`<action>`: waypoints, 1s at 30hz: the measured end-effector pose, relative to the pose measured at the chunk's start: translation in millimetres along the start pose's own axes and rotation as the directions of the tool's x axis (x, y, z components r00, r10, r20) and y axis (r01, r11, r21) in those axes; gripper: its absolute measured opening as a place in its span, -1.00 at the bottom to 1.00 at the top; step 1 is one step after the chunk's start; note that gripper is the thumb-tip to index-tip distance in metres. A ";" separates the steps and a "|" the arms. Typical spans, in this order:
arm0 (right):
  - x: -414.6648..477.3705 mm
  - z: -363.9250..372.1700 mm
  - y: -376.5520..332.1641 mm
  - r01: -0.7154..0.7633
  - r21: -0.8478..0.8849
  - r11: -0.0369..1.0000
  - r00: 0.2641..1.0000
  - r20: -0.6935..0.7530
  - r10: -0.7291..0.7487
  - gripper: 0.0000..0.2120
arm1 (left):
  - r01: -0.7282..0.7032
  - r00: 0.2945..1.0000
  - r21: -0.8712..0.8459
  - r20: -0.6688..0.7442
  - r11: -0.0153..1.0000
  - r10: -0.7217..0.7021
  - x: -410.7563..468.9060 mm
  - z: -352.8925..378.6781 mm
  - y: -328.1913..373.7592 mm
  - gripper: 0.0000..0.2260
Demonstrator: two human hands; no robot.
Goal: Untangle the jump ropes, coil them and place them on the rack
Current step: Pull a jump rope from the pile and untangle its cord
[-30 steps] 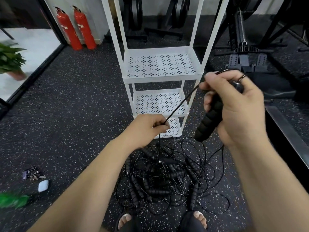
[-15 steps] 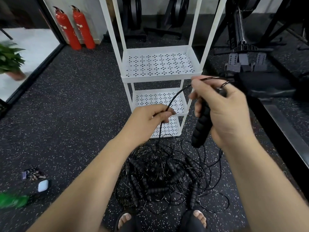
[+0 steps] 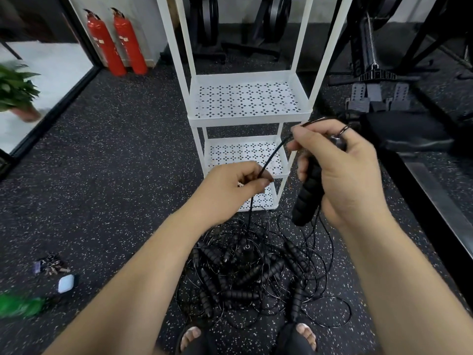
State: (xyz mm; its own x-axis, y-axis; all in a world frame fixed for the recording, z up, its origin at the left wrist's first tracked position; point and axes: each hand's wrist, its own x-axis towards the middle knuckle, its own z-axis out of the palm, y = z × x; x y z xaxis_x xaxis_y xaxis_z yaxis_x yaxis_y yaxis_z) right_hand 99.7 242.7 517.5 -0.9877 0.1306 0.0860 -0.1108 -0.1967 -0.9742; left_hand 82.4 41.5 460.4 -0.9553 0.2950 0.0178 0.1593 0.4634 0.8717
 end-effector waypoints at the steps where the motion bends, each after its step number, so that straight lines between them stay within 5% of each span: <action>1: 1.6 -3.0 -3.8 0.007 0.023 1.000 1.000 -0.018 -0.006 -0.88 | 0.019 0.999 0.054 0.031 0.998 -0.021 0.1 0.4 -5.0 -0.93; 14: 7.5 -19.0 -22.6 -0.012 0.148 0.989 0.997 -0.070 0.022 -0.88 | 0.205 0.928 0.329 0.233 0.922 -0.289 9.1 24.4 -82.4 -0.90; 20: 7.3 -19.6 -24.4 -0.025 0.149 0.989 0.998 -0.062 0.034 -0.88 | 0.219 0.897 0.459 0.253 0.861 -0.363 7.3 31.1 -114.6 -0.72; 25: 7.6 -19.1 -22.6 -0.036 0.153 0.987 0.997 -0.057 0.045 -0.87 | 0.318 0.878 0.410 0.214 0.855 -0.429 0.9 35.1 -133.3 -0.97; 30: 8.5 -17.9 -20.5 -0.061 0.152 0.986 0.996 -0.062 0.072 -0.81 | 0.342 0.870 0.367 0.225 0.865 -0.440 1.4 28.4 -127.6 -0.84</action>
State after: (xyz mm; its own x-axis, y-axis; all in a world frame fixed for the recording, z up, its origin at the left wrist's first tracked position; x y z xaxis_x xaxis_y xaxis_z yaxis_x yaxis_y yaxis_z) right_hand 95.6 265.2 534.4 -0.9844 0.1759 0.0031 -0.0655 -0.3502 -0.9344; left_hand 67.8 6.6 335.3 -0.8449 0.2406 -0.4777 -0.0977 0.8087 0.5800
